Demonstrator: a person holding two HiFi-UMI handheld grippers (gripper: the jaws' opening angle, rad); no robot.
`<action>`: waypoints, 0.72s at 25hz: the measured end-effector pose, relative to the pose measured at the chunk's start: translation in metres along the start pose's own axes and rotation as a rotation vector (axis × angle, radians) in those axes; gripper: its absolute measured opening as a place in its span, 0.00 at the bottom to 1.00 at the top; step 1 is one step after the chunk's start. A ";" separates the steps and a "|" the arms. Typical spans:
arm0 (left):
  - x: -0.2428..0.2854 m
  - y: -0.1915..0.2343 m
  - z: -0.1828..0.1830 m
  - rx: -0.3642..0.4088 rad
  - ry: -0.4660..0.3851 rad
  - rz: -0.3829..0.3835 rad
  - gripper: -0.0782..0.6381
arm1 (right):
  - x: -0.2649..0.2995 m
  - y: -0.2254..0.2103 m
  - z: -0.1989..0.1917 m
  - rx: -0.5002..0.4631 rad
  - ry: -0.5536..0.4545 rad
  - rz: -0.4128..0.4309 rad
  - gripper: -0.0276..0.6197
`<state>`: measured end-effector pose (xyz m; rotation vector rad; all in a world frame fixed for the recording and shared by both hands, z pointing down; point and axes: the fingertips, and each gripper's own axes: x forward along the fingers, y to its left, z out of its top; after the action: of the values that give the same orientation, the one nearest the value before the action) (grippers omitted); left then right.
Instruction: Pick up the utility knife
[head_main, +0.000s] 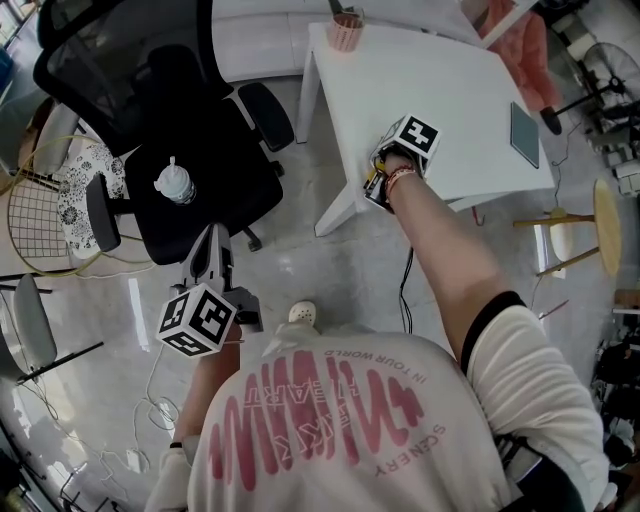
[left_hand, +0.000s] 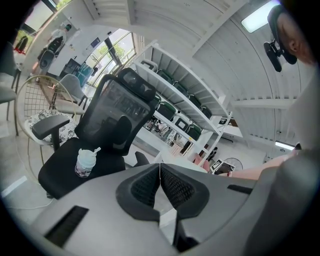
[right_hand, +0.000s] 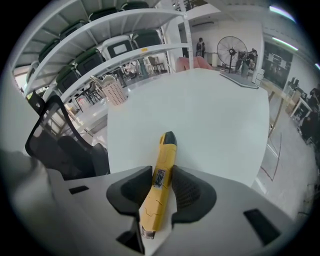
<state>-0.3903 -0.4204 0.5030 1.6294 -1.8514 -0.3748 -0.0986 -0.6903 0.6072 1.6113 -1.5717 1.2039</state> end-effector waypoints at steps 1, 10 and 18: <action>0.000 0.001 -0.001 -0.002 0.002 0.001 0.14 | -0.001 0.000 0.000 -0.006 -0.006 0.001 0.25; -0.001 -0.002 -0.008 0.001 0.019 -0.005 0.14 | -0.003 -0.004 -0.001 -0.101 -0.012 0.016 0.23; 0.003 -0.011 -0.004 0.022 0.020 -0.028 0.14 | -0.006 -0.003 -0.003 -0.172 -0.002 0.016 0.23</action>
<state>-0.3794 -0.4249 0.5001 1.6691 -1.8259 -0.3507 -0.0954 -0.6841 0.6035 1.4923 -1.6442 1.0446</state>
